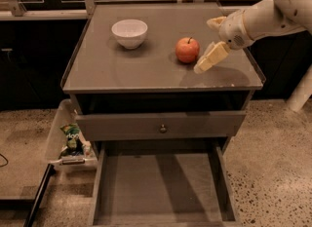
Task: Place apple into middle drawer
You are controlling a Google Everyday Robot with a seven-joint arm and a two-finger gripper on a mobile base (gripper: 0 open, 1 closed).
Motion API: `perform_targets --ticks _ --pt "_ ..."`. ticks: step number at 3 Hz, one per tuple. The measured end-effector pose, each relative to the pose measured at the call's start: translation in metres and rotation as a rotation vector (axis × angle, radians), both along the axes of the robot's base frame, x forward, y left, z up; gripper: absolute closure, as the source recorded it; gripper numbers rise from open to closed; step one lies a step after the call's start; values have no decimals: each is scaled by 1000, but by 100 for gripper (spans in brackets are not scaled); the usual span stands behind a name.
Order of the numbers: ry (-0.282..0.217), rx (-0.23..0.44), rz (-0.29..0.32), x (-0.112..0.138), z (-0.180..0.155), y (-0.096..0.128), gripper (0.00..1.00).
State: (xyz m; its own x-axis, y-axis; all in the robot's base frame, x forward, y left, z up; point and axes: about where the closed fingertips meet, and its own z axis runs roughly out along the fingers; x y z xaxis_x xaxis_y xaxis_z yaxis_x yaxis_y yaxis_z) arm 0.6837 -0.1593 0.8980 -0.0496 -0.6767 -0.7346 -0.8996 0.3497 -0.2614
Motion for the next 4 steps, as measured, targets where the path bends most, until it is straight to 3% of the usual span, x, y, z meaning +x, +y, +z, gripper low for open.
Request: perform_targets --ticks 4 --pt "89 -8 61 39 -38 36 0"
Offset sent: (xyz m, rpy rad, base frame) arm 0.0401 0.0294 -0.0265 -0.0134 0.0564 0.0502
